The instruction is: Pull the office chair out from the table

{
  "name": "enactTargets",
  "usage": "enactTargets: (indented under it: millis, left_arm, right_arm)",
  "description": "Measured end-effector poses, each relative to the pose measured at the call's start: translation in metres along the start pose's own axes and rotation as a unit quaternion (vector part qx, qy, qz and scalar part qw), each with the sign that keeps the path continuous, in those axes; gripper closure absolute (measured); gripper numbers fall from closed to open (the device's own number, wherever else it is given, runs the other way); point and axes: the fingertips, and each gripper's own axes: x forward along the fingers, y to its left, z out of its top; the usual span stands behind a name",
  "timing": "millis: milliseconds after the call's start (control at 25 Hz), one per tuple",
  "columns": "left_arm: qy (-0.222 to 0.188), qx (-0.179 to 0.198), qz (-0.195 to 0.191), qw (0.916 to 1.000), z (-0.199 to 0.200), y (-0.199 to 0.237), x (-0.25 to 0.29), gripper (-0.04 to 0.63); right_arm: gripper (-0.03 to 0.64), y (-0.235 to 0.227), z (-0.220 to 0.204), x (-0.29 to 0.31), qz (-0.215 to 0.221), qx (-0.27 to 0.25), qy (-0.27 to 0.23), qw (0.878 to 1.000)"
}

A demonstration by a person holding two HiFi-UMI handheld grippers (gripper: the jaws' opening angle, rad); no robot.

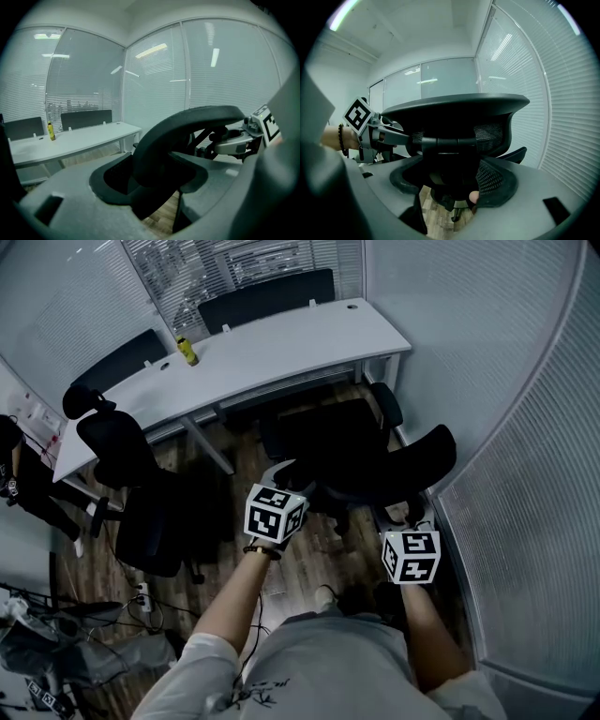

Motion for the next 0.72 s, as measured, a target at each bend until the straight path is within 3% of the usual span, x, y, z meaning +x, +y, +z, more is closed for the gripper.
enactTargets:
  millis: [720]
  left_arm:
    - [0.002, -0.004, 0.018, 0.9998, -0.025, -0.101, -0.024, 0.354]
  right_arm:
    - [0.341, -0.035, -0.040, -0.091, 0.028, -0.004, 0.012, 1.000]
